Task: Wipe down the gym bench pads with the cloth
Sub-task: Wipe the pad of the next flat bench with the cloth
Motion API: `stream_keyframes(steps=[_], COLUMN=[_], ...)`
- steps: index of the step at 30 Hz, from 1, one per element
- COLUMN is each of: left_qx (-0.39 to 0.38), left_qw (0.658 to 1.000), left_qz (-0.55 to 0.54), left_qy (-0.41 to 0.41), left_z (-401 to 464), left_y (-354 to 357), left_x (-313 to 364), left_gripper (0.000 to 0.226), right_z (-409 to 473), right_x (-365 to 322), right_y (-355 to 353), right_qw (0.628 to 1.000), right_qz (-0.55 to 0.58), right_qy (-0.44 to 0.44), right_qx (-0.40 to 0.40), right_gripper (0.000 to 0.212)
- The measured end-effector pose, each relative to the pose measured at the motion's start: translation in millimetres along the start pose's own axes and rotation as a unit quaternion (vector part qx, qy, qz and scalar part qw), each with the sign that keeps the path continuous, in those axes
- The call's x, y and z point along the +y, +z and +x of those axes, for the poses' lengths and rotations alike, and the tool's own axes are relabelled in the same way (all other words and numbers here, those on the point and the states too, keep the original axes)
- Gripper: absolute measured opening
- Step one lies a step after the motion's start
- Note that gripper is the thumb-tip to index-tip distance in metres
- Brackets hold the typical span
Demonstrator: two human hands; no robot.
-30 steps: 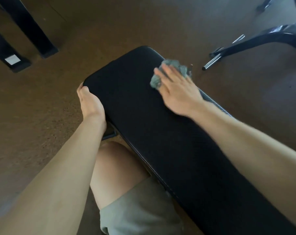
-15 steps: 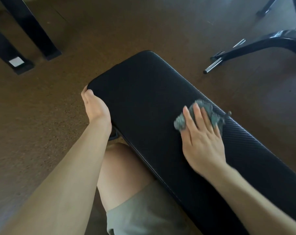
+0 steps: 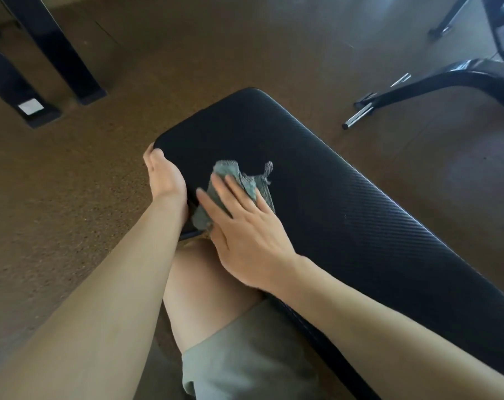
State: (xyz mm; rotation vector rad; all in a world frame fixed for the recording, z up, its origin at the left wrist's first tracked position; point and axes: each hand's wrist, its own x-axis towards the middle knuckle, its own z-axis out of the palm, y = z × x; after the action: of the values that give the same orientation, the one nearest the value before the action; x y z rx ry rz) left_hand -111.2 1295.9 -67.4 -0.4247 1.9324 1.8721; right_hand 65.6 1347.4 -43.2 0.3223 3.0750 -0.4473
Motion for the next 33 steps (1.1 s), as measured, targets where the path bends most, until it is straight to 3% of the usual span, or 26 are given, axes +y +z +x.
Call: stream_keyframes(steps=[7, 13, 17, 20, 22, 26, 29, 33], left_qx=[-0.033, -0.03, -0.027, -0.032, -0.035, -0.043, -0.055, -0.064], left_qw=[0.999, 0.999, 0.998, 0.997, 0.996, 0.996, 0.996, 0.997], left_qz=[0.013, 0.019, 0.041, 0.052, 0.057, 0.05, 0.044, 0.029], left_qy=[0.039, 0.015, 0.04, 0.054, 0.057, 0.053, 0.05, 0.034], left_z=[-1.7, 3.4, 4.8, 1.4, 0.8, -2.8, -7.4, -6.1], left_y=[-0.3, -3.5, -1.3, -2.2, -1.9, -1.8, -2.8, -3.9], left_x=[-5.9, -8.0, -7.4, -5.0, -5.2, -3.1, -0.9, -0.3], left_gripper=[0.044, 0.05, 0.042, 0.043, 0.043, 0.044, 0.044, 0.044], right_z=[-105.3, -15.0, 42.2, 15.5, -23.7, -82.4, -96.5, -79.9], right_x=[39.1, 50.7, 54.0, 65.9, 83.4, 90.4, 56.7, 12.9], right_y=[-20.5, -18.7, -21.7, -20.2, -21.5, -26.4, -16.5, -5.2], right_qw=[0.992, 0.993, 0.999, 0.995, 0.98, 0.932, 0.924, 0.944], right_qz=[-0.052, -0.055, -0.032, -0.011, -0.004, 0.037, 0.041, 0.033], right_qy=[-0.081, -0.082, -0.013, 0.094, 0.194, 0.36, 0.378, 0.329], right_qx=[-0.078, -0.056, -0.03, 0.017, 0.045, 0.025, 0.029, 0.014], right_gripper=[0.056, 0.057, 0.057, 0.057, 0.057, 0.058, 0.06, 0.067])
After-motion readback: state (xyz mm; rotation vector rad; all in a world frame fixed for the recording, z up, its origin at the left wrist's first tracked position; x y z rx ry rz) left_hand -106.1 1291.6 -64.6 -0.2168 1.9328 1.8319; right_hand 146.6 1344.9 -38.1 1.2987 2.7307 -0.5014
